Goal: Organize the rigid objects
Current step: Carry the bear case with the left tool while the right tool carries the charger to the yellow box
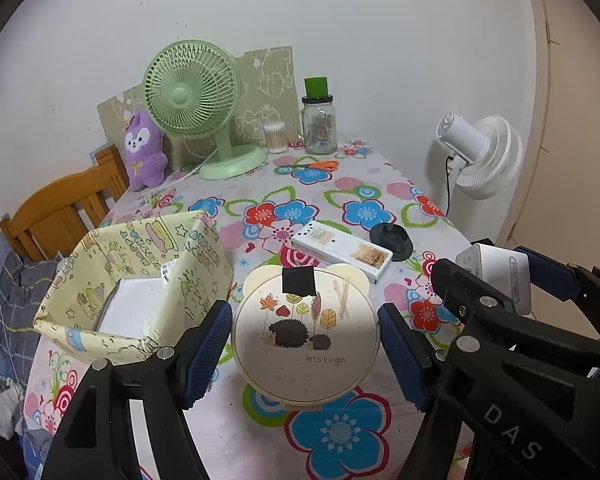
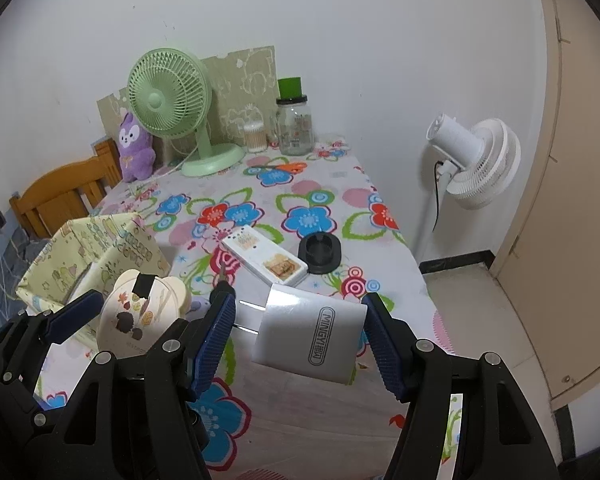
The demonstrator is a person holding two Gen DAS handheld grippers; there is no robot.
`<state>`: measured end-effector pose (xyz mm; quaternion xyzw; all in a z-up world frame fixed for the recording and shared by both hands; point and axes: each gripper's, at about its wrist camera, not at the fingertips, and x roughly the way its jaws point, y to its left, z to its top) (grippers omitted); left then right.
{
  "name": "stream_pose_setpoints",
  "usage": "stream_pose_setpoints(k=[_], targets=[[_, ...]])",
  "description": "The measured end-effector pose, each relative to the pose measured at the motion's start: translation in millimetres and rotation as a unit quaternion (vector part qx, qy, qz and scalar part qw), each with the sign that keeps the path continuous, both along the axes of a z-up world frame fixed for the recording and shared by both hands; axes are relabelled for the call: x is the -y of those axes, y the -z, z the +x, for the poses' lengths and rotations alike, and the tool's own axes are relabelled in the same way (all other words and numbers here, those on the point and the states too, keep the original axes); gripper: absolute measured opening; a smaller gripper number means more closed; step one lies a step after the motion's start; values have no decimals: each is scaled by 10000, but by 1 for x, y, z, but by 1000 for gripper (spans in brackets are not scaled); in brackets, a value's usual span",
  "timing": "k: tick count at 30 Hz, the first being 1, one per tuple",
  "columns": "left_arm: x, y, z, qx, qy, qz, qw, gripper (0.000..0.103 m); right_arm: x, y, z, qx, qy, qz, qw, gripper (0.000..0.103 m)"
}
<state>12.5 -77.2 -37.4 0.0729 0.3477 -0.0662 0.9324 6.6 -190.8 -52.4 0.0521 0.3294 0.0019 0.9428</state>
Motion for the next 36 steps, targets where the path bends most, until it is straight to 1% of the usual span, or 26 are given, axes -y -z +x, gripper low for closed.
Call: stream_pose_setpoints(k=[13,19,25,36], targets=[[-10,-24,12,122,59,8,9999,77,-19,-29,12,182,-105,-99,9997,68],[-19,-28,22,101,71,21,9999,77,-29,-32,24,127,-160,-19,9998,68],[-30,-31,35,101,106,20,9999,77,-40,-37,37,138,-163,-61,9998,68],[-51,-31,56,3,125,29,9999,77,-63,-36,59,49,-303,6,9995,68]])
